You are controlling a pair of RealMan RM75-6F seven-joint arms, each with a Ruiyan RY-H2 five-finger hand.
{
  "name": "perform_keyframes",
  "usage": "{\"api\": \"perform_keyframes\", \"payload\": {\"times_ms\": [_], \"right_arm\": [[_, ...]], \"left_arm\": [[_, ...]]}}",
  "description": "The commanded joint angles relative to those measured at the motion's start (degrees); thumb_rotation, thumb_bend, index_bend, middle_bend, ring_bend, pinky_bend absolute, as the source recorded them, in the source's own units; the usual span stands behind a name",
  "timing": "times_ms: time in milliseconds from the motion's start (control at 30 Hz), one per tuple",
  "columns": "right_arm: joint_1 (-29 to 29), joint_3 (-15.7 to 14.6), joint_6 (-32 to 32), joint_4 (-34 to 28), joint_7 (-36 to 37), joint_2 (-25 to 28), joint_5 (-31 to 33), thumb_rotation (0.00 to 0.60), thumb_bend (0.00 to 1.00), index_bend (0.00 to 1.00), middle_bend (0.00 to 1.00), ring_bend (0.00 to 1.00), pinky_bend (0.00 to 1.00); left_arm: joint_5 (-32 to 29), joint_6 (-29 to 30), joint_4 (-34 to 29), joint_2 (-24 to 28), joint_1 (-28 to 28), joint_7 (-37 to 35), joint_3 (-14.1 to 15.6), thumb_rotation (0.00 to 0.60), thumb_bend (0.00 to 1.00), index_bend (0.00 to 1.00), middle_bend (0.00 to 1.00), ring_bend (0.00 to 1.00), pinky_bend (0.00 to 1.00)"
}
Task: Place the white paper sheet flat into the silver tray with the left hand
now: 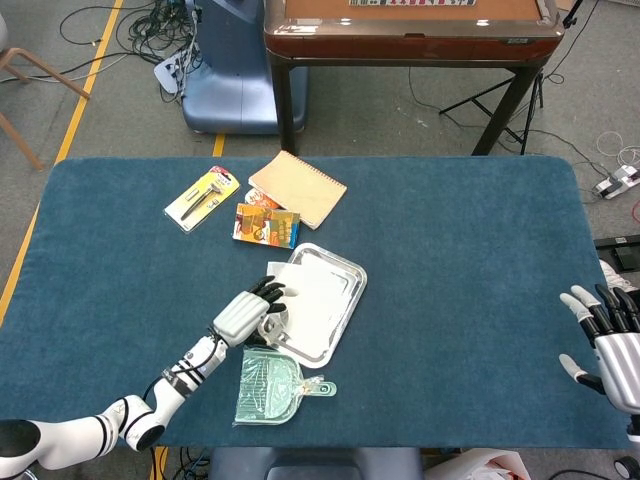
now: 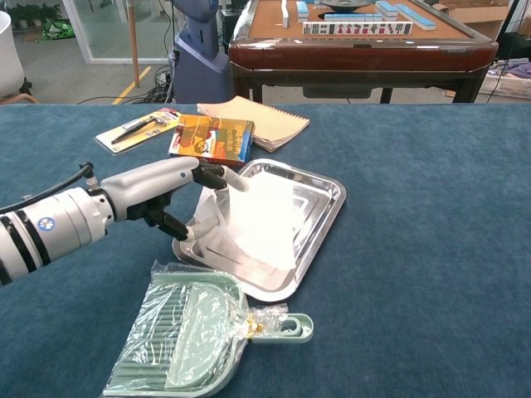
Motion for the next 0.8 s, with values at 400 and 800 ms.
{"api": "perform_keyframes", "payload": {"times_ms": [400, 800], "right_arm": [[0.12, 0.11, -0.02, -0.41, -0.33, 0.07, -0.21, 0.600, 0.20, 0.16, 0.14, 0.01, 0.07], [0.05, 0.05, -0.02, -0.35, -0.28, 0.01, -0.22, 0.600, 0.20, 0.16, 0.14, 0.01, 0.07]], "left_arm": [[-0.72, -0.03, -1.85, 1.31, 0.38, 3.86, -0.16, 0.600, 0.37, 0.25, 0.19, 0.12, 0.00], [-3.62, -1.45, -1.47, 3.12, 1.11, 10.23, -0.59, 0.600, 0.36, 0.18, 0.15, 0.11, 0.00]]}}
